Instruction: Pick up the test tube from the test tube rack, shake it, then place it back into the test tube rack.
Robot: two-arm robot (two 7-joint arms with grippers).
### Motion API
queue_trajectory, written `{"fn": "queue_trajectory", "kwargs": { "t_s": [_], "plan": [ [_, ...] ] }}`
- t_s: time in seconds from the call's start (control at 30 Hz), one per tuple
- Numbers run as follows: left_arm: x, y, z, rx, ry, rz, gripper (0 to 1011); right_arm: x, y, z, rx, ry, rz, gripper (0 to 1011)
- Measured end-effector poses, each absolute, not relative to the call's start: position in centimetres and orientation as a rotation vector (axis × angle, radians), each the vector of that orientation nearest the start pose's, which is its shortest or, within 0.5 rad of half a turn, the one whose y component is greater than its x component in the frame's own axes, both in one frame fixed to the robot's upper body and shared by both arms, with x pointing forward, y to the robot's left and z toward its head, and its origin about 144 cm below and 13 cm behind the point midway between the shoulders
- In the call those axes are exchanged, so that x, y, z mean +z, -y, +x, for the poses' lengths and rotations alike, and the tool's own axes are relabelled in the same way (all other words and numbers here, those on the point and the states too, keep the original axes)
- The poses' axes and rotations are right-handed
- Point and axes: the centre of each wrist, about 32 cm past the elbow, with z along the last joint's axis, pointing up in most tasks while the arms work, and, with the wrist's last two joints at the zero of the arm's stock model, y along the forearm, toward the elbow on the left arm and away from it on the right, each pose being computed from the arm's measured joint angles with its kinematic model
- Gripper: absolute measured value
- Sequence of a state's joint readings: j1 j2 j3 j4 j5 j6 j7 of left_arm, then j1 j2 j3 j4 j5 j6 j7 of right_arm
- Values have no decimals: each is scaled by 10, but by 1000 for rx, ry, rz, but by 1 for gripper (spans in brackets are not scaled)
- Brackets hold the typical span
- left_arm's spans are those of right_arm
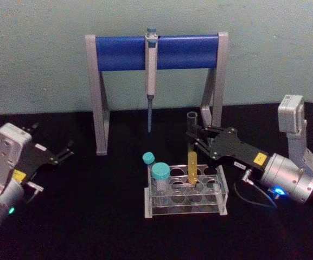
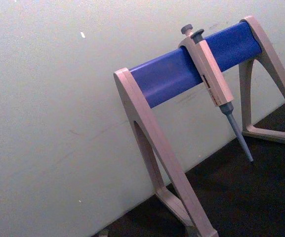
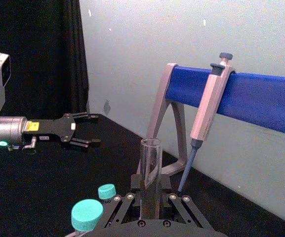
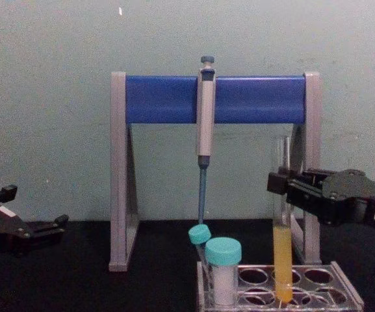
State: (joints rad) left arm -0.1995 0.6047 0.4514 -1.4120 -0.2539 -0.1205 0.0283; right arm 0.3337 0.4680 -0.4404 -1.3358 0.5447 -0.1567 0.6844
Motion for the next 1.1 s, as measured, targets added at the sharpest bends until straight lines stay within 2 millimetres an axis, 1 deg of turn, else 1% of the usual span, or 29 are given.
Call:
{"fn": "queue_trajectory", "kwargs": {
  "t_s": [1.1],
  "plan": [
    [1140, -310, 489, 1248, 285, 304, 1001, 1156, 274, 535, -624, 23, -20, 229]
  ]
}}
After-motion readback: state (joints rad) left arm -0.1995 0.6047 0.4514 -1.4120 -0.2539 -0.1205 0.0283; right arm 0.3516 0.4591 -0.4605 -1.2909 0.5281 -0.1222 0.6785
